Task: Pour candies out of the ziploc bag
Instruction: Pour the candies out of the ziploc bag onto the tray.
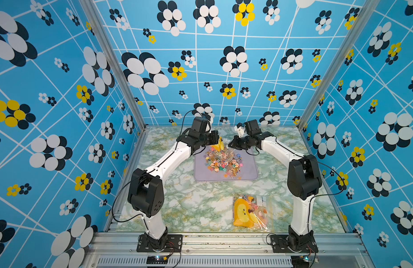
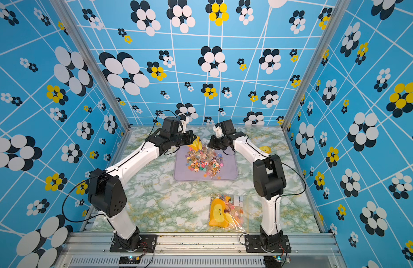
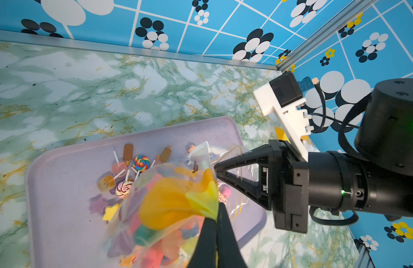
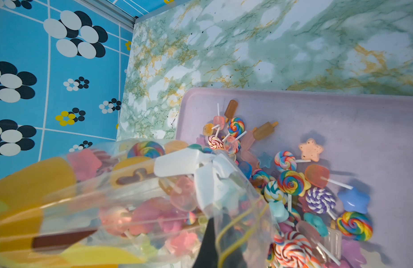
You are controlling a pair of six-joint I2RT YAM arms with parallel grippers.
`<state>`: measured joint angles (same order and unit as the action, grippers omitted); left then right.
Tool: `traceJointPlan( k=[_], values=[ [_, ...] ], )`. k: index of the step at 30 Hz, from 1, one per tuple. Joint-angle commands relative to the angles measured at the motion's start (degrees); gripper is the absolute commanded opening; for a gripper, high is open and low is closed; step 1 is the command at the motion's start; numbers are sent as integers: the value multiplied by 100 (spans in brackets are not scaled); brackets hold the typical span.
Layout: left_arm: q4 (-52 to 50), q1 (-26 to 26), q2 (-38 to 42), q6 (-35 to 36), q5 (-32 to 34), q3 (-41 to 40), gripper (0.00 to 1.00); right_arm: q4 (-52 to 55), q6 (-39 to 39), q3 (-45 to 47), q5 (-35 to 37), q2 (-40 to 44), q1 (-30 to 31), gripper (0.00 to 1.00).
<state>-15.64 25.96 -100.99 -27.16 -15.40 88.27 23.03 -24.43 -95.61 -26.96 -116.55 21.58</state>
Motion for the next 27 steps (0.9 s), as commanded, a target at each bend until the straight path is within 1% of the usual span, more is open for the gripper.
traceJointPlan(
  k=[1,13,27],
  values=[
    [380,-16,88,140,117,459,0,95,-27,156,115,-110,-119,5],
    [132,-3,144,295,160,719,0,-117,-230,225,-89,-210,-119,6],
    [-48,-5,185,477,283,825,0,-429,-523,290,-301,-327,-71,7]
  ],
)
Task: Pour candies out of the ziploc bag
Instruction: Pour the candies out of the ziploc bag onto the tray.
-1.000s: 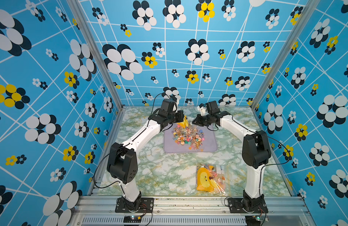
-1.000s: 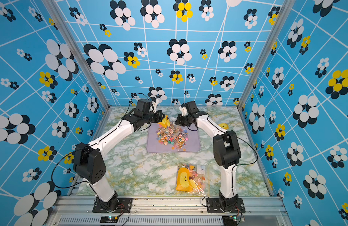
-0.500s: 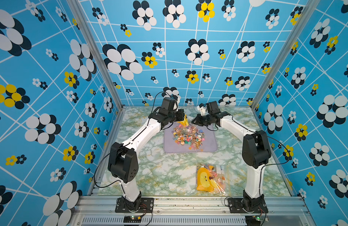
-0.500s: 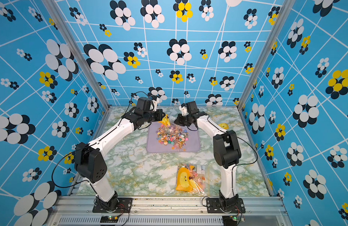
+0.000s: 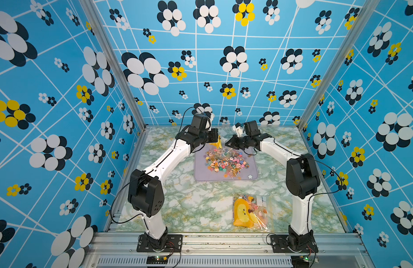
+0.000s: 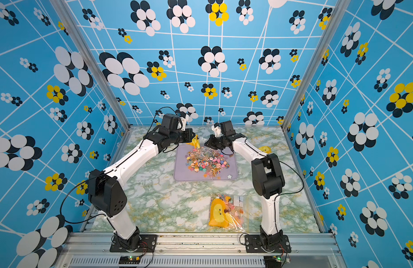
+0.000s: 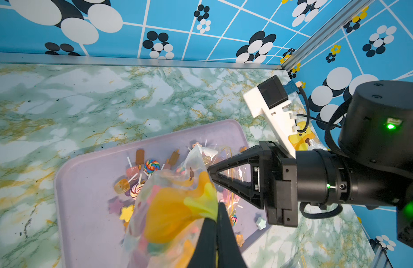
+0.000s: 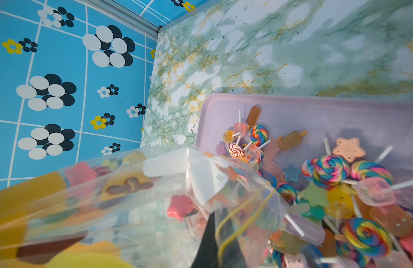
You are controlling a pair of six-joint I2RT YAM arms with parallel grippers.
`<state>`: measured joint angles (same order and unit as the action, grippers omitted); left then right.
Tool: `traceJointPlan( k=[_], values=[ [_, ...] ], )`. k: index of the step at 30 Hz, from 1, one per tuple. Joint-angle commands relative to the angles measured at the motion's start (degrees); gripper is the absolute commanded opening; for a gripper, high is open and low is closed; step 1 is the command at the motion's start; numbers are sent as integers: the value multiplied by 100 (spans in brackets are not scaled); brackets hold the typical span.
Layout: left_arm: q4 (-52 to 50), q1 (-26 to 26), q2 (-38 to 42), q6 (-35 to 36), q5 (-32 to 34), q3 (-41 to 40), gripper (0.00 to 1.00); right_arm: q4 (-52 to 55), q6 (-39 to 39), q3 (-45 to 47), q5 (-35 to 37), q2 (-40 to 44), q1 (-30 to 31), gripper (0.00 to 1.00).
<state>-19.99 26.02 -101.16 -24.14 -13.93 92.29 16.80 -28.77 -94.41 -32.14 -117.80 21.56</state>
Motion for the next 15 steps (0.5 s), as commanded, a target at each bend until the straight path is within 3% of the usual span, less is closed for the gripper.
traceJointPlan(
  k=[1,15],
  values=[
    [366,-20,211,185,144,423,0,188,-93,161,217,-217,-54,7],
    [438,-114,461,214,184,86,0,145,-163,133,226,-330,163,7]
  ],
)
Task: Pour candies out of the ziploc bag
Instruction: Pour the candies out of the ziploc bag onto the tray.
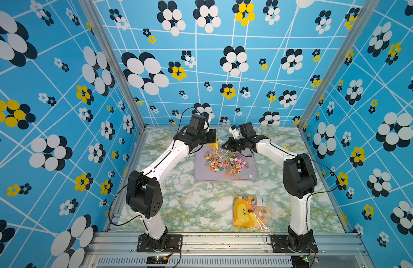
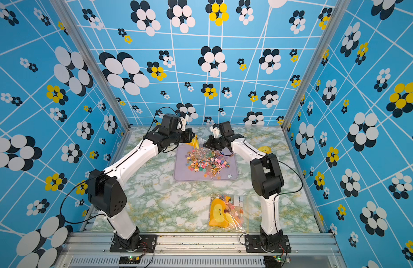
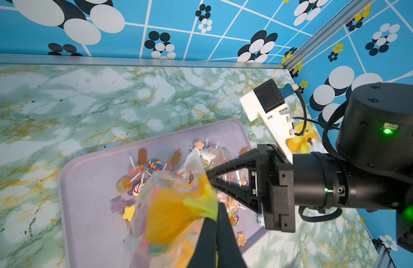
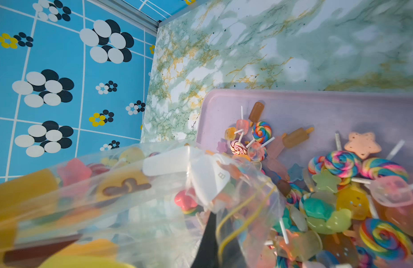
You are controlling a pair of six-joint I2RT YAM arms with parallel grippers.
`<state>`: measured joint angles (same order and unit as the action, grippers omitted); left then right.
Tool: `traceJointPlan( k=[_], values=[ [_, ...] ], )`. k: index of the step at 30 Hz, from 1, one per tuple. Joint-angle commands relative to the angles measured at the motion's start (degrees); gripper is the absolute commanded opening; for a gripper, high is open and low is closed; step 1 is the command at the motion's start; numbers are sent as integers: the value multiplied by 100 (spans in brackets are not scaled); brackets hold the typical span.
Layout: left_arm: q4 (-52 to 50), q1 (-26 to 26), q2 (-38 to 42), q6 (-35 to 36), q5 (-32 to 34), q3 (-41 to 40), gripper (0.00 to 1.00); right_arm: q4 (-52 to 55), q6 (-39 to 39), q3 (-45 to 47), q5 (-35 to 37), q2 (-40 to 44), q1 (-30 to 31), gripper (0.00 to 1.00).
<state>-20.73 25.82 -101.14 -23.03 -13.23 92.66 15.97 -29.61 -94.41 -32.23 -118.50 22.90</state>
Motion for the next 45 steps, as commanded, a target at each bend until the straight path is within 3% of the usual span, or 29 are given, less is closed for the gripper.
traceJointPlan(
  k=[1,22,45],
  values=[
    [526,-109,495,101,115,7,0,223,-93,133,235,-264,60,7],
    [122,-339,1109,409,314,-487,0,5,-300,91,243,-413,390,7],
    [-694,-215,1106,830,531,85,0,-304,-557,132,158,-578,590,8]
  ],
)
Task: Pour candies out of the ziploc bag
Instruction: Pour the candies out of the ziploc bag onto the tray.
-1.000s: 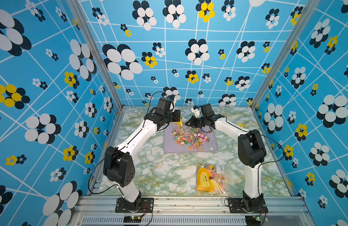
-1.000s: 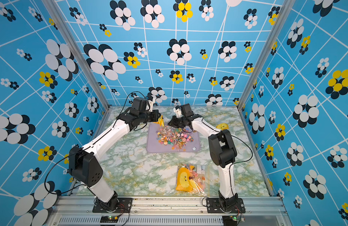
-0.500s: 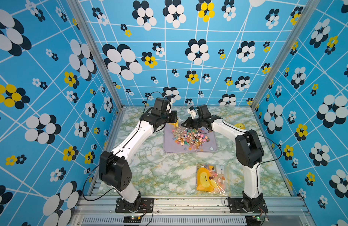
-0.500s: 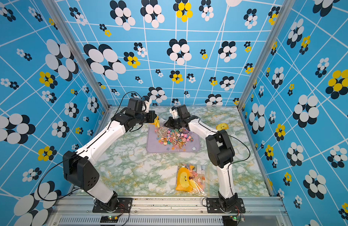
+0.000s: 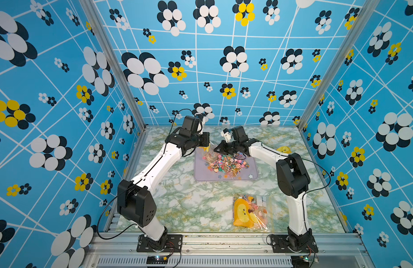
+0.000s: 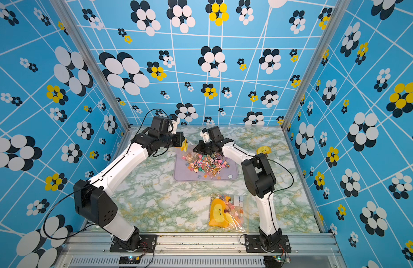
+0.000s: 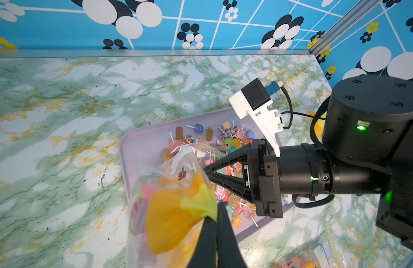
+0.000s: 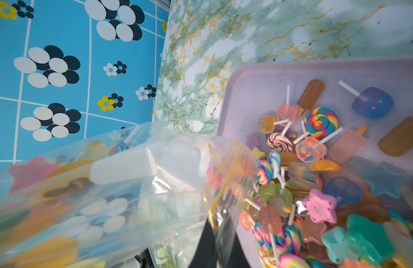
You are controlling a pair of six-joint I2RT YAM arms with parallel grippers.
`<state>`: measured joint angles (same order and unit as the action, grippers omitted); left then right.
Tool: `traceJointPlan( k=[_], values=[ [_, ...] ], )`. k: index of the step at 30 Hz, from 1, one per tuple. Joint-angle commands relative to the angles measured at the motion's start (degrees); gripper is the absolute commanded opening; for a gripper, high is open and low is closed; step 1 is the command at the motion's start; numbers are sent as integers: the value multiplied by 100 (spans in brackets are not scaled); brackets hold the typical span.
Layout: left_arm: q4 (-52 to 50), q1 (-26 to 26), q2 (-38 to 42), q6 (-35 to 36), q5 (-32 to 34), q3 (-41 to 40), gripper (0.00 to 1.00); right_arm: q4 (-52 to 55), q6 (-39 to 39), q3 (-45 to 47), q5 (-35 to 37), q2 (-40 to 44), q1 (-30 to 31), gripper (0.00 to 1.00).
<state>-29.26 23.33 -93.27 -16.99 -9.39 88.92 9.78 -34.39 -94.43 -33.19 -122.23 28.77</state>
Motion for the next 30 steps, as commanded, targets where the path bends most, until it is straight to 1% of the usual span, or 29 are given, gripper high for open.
traceJointPlan(
  k=[1,5,17,18,25,30],
  values=[
    [93,67,297,269,179,517,0,285,-86,136,247,-321,12,8],
    [-59,128,192,339,200,674,0,214,-145,136,217,-382,32,8],
    [-225,198,73,426,224,768,0,110,-160,232,163,-288,41,8],
    [-243,199,79,444,229,762,0,127,-133,316,170,-81,32,8],
    [-438,209,90,588,269,694,0,544,153,523,439,334,-86,9],
    [-603,266,99,756,391,603,0,628,187,977,720,933,-397,10]
  ],
)
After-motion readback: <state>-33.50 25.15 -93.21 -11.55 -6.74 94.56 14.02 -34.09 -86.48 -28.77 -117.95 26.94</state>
